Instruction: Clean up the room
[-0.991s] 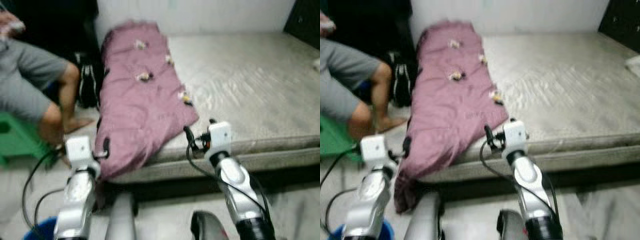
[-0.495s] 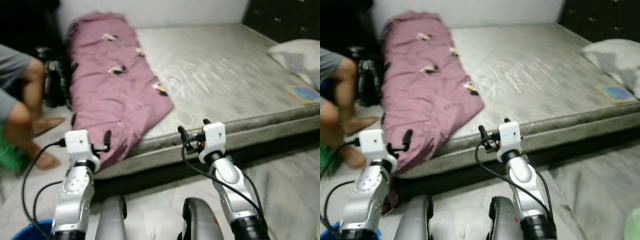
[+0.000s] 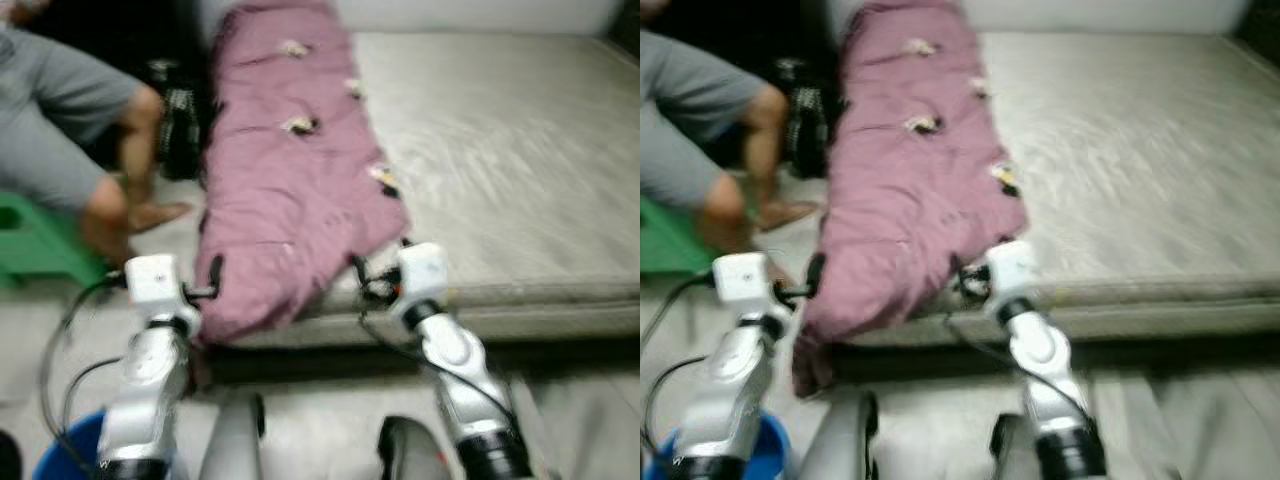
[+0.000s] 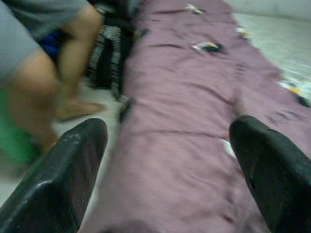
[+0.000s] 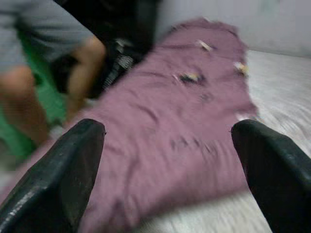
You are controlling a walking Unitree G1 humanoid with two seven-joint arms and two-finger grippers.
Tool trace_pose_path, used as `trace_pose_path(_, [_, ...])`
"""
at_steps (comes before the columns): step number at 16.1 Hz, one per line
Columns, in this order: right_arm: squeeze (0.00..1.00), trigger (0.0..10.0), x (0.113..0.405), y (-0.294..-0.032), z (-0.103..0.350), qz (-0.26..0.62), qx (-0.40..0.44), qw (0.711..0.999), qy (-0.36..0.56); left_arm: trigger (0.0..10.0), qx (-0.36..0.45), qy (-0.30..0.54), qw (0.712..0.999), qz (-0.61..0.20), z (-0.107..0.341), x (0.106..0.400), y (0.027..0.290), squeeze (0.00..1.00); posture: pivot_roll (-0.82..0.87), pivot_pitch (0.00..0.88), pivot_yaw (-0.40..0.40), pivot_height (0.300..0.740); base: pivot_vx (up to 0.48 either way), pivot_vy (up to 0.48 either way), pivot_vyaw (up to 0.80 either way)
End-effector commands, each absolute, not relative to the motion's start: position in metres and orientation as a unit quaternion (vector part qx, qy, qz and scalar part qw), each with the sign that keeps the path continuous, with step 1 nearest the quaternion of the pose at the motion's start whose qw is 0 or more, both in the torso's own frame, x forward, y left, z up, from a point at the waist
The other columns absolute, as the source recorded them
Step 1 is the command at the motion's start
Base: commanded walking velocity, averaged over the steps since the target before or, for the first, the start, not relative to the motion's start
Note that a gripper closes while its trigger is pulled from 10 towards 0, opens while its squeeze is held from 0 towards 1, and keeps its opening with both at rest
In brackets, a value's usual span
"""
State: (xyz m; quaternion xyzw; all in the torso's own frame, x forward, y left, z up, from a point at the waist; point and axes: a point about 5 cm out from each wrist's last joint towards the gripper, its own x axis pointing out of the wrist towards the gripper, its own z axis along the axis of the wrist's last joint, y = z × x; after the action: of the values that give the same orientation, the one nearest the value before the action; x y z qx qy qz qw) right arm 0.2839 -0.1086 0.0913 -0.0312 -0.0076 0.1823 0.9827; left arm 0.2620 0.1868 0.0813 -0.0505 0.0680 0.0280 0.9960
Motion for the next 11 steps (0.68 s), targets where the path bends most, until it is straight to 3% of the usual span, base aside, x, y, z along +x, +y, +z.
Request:
trace_pose_path(1, [0.00,10.0,0.2831,-0.1216,0.0897,0.164,-0.036,0.986,-0.005,10.0,-0.059,0.064,0.996,0.008,0.0841,0.2648,0.1748,0.00,-0.02,0.000,-0.006,0.626,0.285,0.000,0.51])
trace_pose_path(11, [0.00,10.0,0.2849,-0.1240,0.0887,0.150,-0.035,0.988,0.000,10.0,-0.057,0.067,0.996,0.001,0.0840,0.2673,0.1724,0.00,-0.02,0.000,-0.007,0.626,0.247,0.000,0.00])
